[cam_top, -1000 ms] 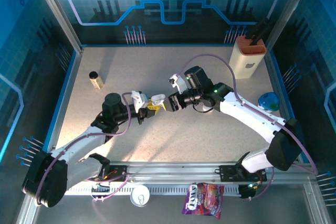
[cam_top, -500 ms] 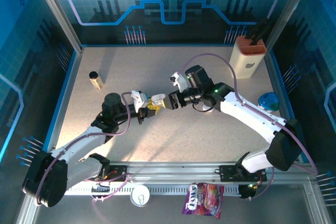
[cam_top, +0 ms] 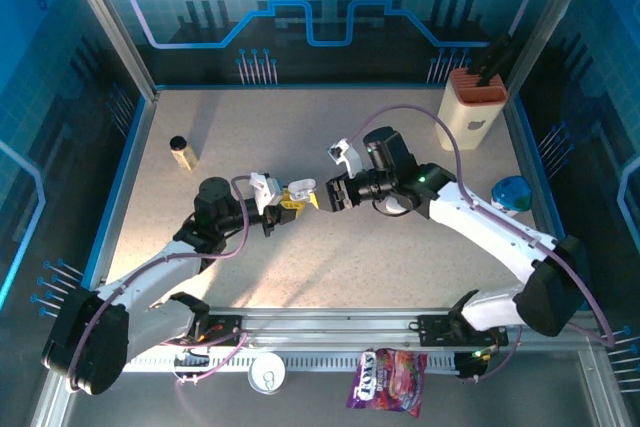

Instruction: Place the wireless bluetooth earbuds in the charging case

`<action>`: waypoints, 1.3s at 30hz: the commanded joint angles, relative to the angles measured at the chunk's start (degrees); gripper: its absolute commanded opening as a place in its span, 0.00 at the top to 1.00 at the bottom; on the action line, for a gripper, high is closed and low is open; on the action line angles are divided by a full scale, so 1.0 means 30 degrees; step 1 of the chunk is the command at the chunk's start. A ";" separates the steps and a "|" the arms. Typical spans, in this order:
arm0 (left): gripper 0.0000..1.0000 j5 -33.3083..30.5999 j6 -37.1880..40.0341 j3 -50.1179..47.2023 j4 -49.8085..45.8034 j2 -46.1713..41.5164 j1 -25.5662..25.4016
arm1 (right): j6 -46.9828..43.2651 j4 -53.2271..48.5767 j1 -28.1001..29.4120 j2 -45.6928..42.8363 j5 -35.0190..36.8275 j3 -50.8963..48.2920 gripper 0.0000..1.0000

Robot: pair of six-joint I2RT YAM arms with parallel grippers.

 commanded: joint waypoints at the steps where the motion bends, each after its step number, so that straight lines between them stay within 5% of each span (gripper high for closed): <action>1: 0.99 0.0269 0.0957 -0.0078 0.0894 0.0036 0.0119 | -0.0355 0.0646 -0.0265 -0.0602 0.0014 0.0359 0.38; 11: 0.99 0.0258 0.2897 -0.0511 0.0829 -0.0046 0.0083 | 0.0157 -0.1348 -0.0294 0.2453 0.1308 0.3416 0.55; 29: 0.99 -0.0309 0.0846 -0.0087 0.0626 0.0138 0.0061 | -0.0473 -0.1423 -0.0264 0.2495 -0.2713 0.2903 0.76; 34: 0.99 -0.0544 0.0113 0.0073 0.0528 0.0086 0.0090 | -0.0717 -0.1458 -0.0313 0.2136 -0.2913 0.2635 0.76; 39: 0.98 0.1081 -0.1125 0.0407 0.0075 0.0066 0.0097 | -0.1366 0.0232 -0.0323 0.0818 -0.1086 0.1406 0.50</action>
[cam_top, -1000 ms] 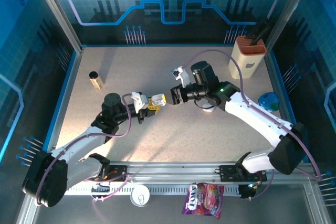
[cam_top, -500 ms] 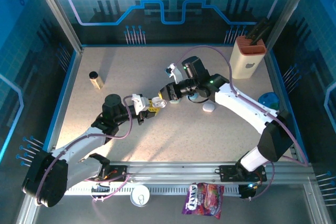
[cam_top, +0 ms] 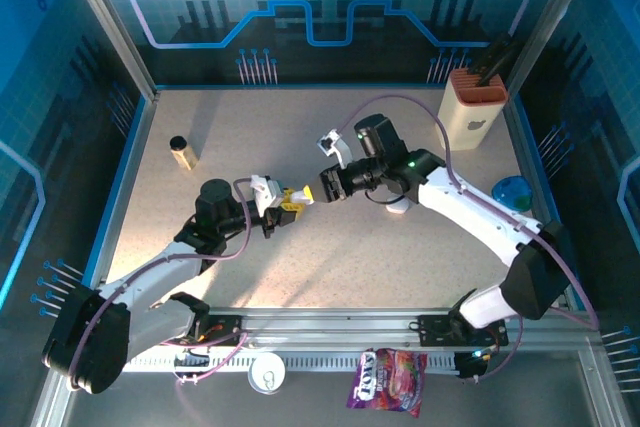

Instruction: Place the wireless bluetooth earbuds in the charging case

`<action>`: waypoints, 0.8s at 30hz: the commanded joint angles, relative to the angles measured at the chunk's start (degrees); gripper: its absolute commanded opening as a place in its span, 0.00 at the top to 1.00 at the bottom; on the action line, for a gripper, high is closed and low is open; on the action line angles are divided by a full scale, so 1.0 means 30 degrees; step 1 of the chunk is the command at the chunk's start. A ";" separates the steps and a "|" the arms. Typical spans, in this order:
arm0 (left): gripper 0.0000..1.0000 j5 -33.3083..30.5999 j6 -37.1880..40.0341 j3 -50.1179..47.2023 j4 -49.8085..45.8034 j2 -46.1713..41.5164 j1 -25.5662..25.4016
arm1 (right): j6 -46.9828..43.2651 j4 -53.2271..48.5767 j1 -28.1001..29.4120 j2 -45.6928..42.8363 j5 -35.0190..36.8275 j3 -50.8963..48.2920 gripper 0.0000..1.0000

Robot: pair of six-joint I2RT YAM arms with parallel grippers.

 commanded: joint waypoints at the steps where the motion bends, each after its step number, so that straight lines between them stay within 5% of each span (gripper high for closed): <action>1: 0.98 0.2287 -0.1452 0.0985 -0.0226 0.0042 0.0100 | -0.0998 0.1718 -0.0061 -0.1704 0.1100 -0.1279 0.47; 5: 0.97 0.5201 -0.2419 0.2030 -0.1745 0.0545 0.0067 | -0.2890 0.4043 -0.0028 -0.3216 0.1042 -0.3432 0.40; 10: 0.98 0.6099 -0.3494 0.2943 -0.2741 0.0313 -0.0125 | -0.3894 0.7620 0.0144 -0.4411 -0.0642 -0.6004 0.36; 13: 0.98 0.6219 -0.3486 0.3078 -0.2916 -0.0045 -0.0203 | -0.3216 0.9778 0.0225 -0.4720 -0.1363 -0.6931 0.42; 24: 0.91 0.6110 -0.3673 0.3144 -0.2866 0.0305 -0.0261 | -0.2888 0.9114 0.0261 -0.4424 -0.1217 -0.6931 0.82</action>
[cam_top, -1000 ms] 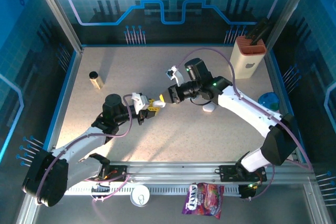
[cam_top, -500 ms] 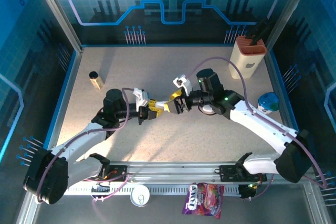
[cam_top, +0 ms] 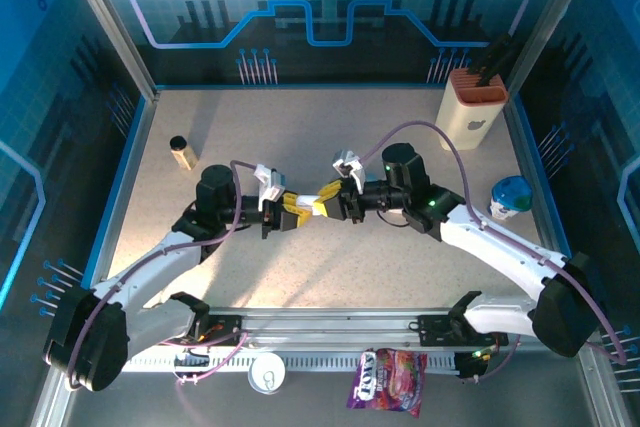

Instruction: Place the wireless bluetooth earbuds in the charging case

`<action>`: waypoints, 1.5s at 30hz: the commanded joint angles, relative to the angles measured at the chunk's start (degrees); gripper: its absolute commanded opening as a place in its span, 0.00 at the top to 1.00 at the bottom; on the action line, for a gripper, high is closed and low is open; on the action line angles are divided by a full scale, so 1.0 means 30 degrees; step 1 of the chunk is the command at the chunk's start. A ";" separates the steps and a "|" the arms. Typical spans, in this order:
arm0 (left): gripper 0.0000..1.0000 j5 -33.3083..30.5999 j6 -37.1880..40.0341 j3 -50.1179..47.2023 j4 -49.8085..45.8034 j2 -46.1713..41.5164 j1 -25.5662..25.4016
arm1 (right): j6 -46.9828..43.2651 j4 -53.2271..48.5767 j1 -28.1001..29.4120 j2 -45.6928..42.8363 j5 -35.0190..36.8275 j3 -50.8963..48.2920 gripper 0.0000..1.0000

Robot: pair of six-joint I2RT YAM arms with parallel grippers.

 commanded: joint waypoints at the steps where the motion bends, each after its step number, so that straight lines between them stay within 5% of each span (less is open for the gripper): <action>1: 0.88 0.0053 -0.0074 0.0573 0.0135 0.0038 -0.0167 | -0.0041 0.0641 0.0121 -0.0190 0.0146 -0.0053 0.84; 16: 0.47 -0.1392 -0.0550 0.0281 0.1778 0.0080 -0.0167 | 0.0622 0.0938 -0.0125 -0.0224 0.1070 -0.0755 0.91; 23: 0.07 -0.3060 0.1915 -0.0924 0.2731 -0.1221 -0.0167 | 0.2352 0.0444 -0.1240 0.0146 0.3277 -0.2024 0.92; 29: 0.01 -0.4021 0.5147 -0.1420 0.0329 -0.1358 -0.0581 | 0.3979 0.1170 -0.2318 0.0816 0.6001 -0.4594 0.93; 37: 0.01 -0.4869 0.5824 -0.1481 0.0200 0.0163 -0.1191 | 0.5344 0.3033 -0.3264 0.2684 0.7244 -0.6860 0.92; 45: 0.01 -0.4889 0.5881 -0.1302 0.0097 0.0762 -0.1309 | 0.6373 0.5426 -0.4062 0.4251 0.7175 -0.8143 0.80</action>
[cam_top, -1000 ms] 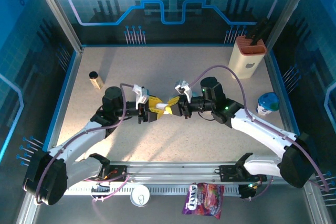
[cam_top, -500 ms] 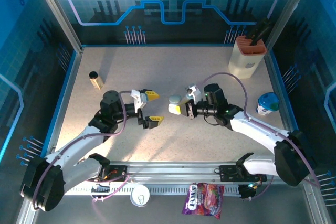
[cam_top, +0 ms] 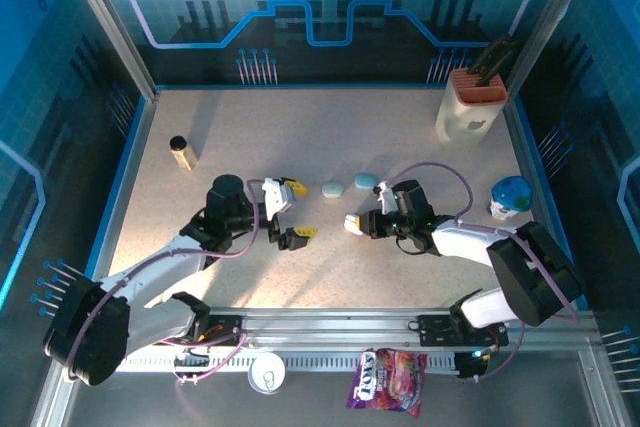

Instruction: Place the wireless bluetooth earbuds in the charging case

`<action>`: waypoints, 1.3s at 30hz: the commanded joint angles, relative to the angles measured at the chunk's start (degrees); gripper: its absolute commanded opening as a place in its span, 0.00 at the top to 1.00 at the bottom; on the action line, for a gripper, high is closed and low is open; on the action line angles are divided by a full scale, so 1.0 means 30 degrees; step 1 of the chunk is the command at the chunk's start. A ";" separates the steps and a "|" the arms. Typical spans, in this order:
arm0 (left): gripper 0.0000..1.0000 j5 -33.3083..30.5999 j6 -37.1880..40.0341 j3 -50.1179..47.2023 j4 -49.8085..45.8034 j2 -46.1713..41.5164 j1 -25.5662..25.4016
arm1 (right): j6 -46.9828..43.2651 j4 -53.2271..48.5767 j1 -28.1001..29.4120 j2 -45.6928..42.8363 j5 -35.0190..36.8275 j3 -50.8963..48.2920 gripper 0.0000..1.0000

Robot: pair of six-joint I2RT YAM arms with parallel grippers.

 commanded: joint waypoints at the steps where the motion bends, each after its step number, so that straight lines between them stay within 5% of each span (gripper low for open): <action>1: 0.01 0.0003 0.0505 0.0022 -0.0239 0.0265 -0.0144 | 0.0661 0.1460 -0.0473 0.0563 0.0242 -0.0479 0.77; 11: 0.01 -0.1919 -0.0875 -0.0493 0.1011 0.0121 -0.0085 | 0.0661 0.1567 -0.1090 0.0021 0.0155 -0.0738 0.49; 18: 0.01 -0.9498 -0.2755 -0.0867 0.1163 0.0026 0.0226 | -0.1444 -0.1677 -0.1561 -0.2823 0.1219 0.0087 0.26; 25: 0.01 -1.2338 -0.3494 -0.2279 0.1769 -0.1566 0.1876 | -0.5736 -0.3801 -0.2578 -0.6190 0.3587 0.1585 0.08; 31: 0.01 -1.6693 -0.2980 -0.2852 0.1414 -0.1974 0.2611 | -0.7902 -0.1179 -0.4779 -0.6284 0.5300 0.1025 0.04; 39: 0.01 -1.6170 -0.3922 -0.4432 0.7319 0.1930 0.5206 | -0.9658 0.5827 -0.7663 -0.2727 0.6239 -0.0477 0.01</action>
